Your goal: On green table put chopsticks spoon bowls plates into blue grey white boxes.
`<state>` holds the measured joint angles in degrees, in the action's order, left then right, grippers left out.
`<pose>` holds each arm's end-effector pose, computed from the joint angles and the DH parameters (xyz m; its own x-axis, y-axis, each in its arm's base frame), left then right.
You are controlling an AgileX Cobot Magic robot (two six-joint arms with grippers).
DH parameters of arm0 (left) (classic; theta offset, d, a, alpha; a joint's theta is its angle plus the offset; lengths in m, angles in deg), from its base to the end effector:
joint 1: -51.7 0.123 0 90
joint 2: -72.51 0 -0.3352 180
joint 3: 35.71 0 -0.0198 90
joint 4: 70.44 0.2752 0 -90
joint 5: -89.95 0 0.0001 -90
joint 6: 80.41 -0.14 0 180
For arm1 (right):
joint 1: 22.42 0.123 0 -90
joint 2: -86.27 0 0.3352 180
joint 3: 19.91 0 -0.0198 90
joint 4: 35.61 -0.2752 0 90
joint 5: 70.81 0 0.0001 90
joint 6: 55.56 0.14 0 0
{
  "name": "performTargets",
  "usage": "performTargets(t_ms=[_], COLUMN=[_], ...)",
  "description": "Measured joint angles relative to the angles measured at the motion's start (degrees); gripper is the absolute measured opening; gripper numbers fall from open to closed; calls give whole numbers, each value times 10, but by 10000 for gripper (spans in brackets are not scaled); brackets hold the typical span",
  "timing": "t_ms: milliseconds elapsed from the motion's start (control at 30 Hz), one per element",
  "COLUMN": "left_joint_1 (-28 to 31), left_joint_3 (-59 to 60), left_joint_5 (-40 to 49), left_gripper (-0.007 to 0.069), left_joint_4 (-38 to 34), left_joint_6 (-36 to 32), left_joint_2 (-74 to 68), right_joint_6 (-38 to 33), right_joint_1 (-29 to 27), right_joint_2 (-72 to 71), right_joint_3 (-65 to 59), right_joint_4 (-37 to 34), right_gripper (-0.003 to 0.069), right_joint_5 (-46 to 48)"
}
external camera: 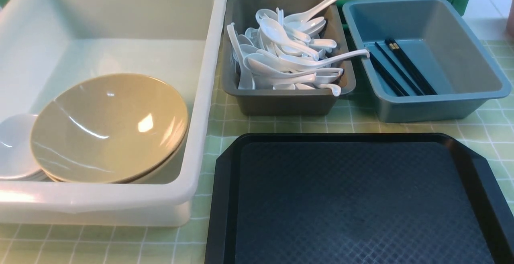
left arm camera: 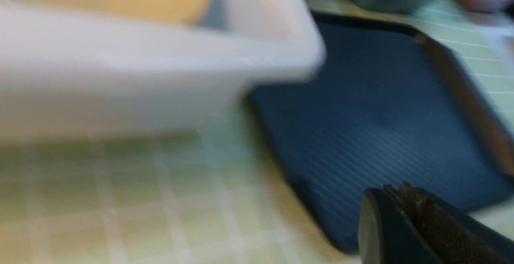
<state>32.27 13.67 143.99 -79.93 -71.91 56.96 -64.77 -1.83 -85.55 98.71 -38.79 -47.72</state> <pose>0.0312 -0.0308 0.2809 -0.5450 -0.0639 -0.8360 0.3169 0.9074 -0.2759 0.0541 0.0236 0.2789 -0.0018 -0.1176 -0.9931 -0.3744 0.9209 -0.1084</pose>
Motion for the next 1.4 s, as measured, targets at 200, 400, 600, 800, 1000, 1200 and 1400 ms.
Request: performTargets(t_ms=[200,400,600,800,1000,1200,1400], left_joint_1=[27,125,149,149,131,131,131], left_joint_3=[114,271,306,305,305,305,305], left_joint_5=[-241,-454,-395,-353,-355,-355,-355], left_gripper=[-2,-2,-2,-2,-2,-2,-2], left_joint_4=[75,79,84,89,95,100,102], left_joint_6=[-125,-164,-165,-142,-123,-122,-121], left_joint_2=[23,91,97,97,97,97,97], right_joint_6=[0,0,0,0,0,0,0], right_joint_1=[0,0,0,0,0,0,0], right_joint_2=[0,-1,-1,-1,-1,-1,-1], right_joint_3=[0,-1,-1,-3,-4,-4,-4], right_joint_4=[0,0,0,0,0,0,0], right_gripper=[102,110,114,120,124,130,133], right_joint_5=[0,0,0,0,0,0,0])
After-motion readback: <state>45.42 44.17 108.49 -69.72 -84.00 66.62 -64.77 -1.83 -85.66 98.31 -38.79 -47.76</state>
